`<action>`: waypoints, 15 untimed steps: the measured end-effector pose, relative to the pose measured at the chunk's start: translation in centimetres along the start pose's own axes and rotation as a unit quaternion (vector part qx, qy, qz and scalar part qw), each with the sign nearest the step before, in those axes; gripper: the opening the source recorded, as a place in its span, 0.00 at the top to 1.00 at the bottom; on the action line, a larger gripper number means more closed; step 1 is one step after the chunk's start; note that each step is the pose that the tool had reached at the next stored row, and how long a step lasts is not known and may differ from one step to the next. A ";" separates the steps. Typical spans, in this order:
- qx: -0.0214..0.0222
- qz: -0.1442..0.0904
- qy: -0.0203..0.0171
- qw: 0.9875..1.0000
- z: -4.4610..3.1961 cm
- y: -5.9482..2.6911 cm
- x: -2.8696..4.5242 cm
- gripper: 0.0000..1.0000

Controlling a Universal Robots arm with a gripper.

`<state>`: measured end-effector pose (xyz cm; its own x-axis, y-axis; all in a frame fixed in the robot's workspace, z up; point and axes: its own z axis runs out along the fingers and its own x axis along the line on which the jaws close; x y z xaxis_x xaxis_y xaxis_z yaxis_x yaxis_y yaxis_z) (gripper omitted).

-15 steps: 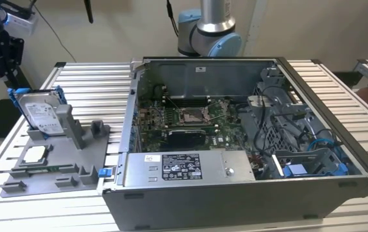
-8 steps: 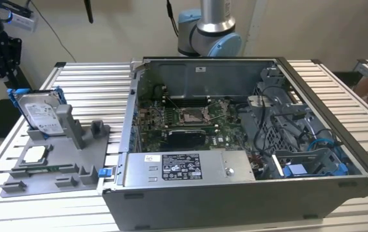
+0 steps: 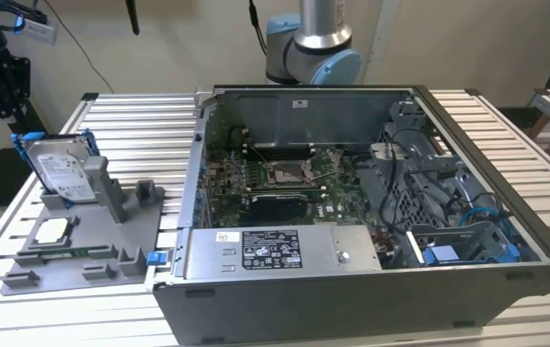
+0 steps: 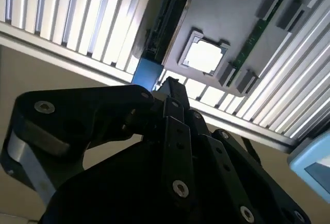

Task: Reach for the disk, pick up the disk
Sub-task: 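Pick up the disk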

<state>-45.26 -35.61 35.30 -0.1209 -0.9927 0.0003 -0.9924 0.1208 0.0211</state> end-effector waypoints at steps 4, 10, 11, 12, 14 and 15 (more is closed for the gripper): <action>0.001 0.000 -0.006 1.000 0.05 0.01 0.01 1.00; -0.001 -0.001 -0.041 0.999 0.27 0.01 0.01 1.00; -0.001 -0.001 -0.043 0.999 0.33 0.05 0.00 1.00; -0.001 -0.001 -0.044 0.999 0.42 0.08 0.01 1.00; -0.003 -0.001 -0.043 0.999 0.48 0.14 0.02 1.00; -0.005 -0.001 -0.043 0.999 0.50 0.16 0.02 1.00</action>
<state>-45.43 -35.61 34.80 -0.1211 -0.9889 -0.0861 -0.9924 0.1188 0.0310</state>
